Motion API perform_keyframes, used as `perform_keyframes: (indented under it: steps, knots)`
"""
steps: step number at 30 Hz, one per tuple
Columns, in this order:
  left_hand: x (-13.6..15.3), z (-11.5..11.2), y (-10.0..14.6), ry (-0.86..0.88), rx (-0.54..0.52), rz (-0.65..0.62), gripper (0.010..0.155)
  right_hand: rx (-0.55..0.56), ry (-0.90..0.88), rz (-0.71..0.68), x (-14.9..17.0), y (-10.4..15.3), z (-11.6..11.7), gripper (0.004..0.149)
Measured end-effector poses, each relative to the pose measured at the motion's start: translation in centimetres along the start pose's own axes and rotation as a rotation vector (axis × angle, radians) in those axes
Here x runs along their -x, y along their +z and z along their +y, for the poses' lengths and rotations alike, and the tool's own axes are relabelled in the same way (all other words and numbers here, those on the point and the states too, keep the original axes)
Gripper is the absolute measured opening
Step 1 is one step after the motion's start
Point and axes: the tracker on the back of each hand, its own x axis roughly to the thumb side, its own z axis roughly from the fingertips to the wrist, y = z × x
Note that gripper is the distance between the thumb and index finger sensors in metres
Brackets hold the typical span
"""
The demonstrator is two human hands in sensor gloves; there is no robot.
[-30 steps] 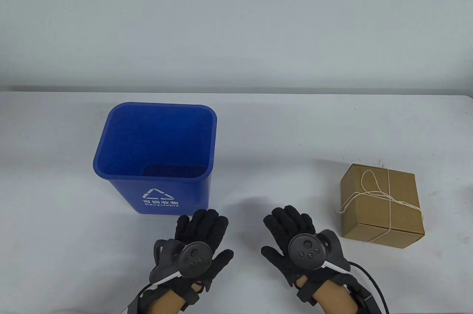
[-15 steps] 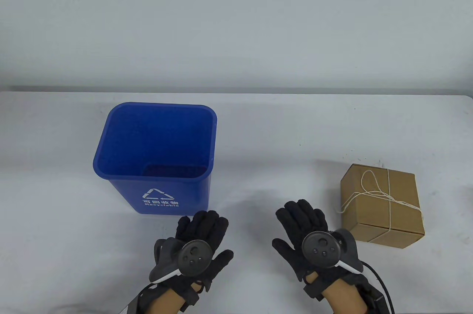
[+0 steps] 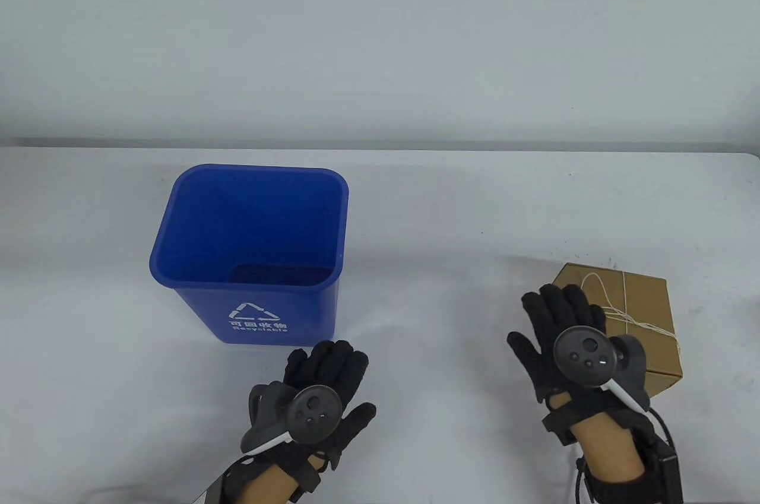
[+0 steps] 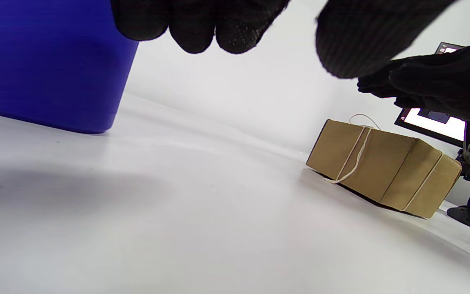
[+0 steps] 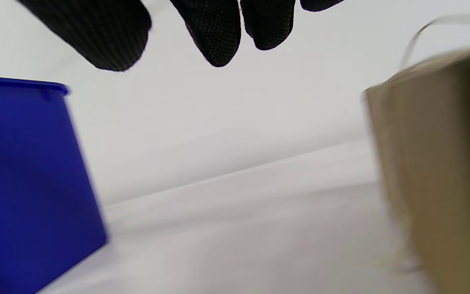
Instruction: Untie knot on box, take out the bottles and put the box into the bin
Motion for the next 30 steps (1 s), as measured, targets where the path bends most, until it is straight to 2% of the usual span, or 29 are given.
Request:
perform_keyframes:
  steps: [2,4,6,8,12,21,28,30]
  knots:
    - [0.0,0.0,0.0,0.000,0.002,0.001,0.082,0.038,0.011,0.040,1.6,0.2,-0.3,0.069]
    - [0.1,0.0,-0.1,0.004,0.006,0.004,0.082,0.081,-0.078,0.088,3.6,0.8,-0.2,0.069]
    - [0.0,-0.1,-0.1,0.017,0.018,0.005,0.082,0.048,-0.179,0.134,4.9,1.5,-0.6,0.069]
    - [-0.2,-0.2,-0.1,0.012,0.023,-0.003,0.082,0.108,-0.162,0.169,6.0,1.9,-1.3,0.070]
    - [-0.4,-0.3,-0.1,0.011,0.029,-0.012,0.082,0.134,-0.224,0.225,7.7,2.1,-2.0,0.070]
    - [-0.6,-0.3,0.0,0.013,0.024,-0.029,0.081,0.099,-0.191,0.354,10.1,2.1,-1.4,0.075]
    - [-0.9,-0.4,0.0,0.015,0.026,-0.041,0.081,-0.036,-0.172,0.460,11.4,2.0,-0.1,0.080]
    - [-1.0,-0.4,0.1,0.017,0.021,-0.044,0.081,-0.007,-0.161,0.463,11.4,1.9,-0.1,0.080]
